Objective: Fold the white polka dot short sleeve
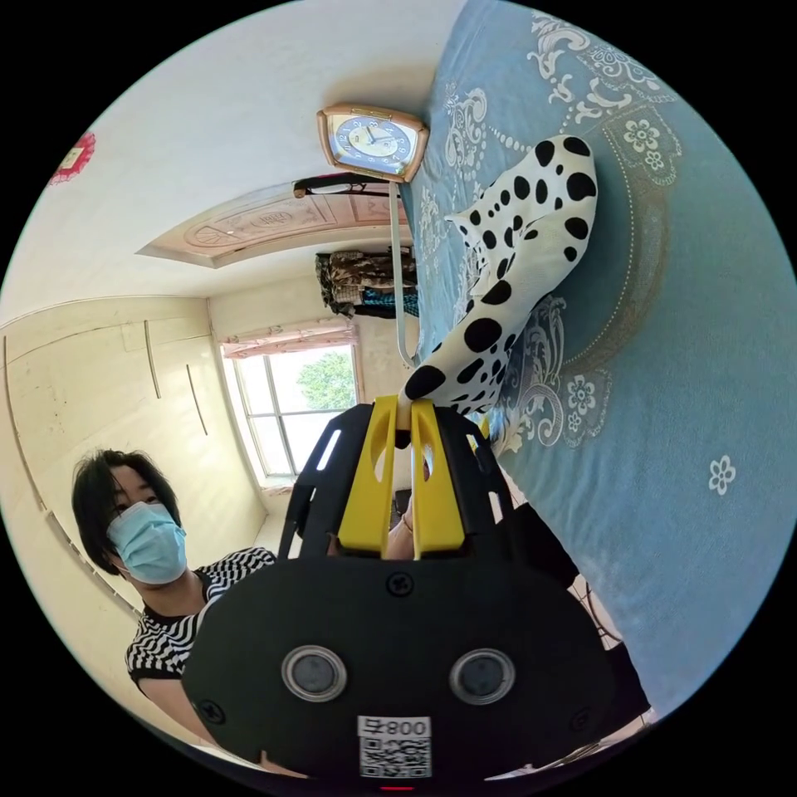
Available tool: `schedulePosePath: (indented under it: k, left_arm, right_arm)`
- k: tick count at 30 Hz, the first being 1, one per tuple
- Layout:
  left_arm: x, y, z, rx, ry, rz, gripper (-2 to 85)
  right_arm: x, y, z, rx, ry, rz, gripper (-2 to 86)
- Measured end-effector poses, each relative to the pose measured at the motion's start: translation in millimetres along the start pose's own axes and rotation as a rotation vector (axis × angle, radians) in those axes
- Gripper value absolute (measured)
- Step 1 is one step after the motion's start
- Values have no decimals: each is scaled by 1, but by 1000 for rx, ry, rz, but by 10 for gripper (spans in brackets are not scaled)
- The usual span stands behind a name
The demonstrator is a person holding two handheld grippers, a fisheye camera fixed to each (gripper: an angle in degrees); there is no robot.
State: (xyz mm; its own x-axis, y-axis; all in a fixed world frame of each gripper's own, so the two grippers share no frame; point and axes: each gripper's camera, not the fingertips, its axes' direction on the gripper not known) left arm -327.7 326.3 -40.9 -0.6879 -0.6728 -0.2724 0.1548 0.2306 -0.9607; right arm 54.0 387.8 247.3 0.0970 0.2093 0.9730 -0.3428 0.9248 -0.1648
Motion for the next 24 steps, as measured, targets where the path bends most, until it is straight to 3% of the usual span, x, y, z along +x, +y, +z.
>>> schedulePosePath:
  k: [6, 12, 24]
  left_arm:
    - [-22, -8, 11, 29, 0, -25, 113]
    - [-51, -10, 18, 76, -23, -28, 60]
    - [-92, 32, 26, -18, -81, 117, 26]
  right_arm:
    - [-20, 20, 18, 8, -2, -4, 21]
    - [-38, 44, 38, 6, 4, 4, 21]
    - [-81, 142, 54, 36, 49, 45, 21]
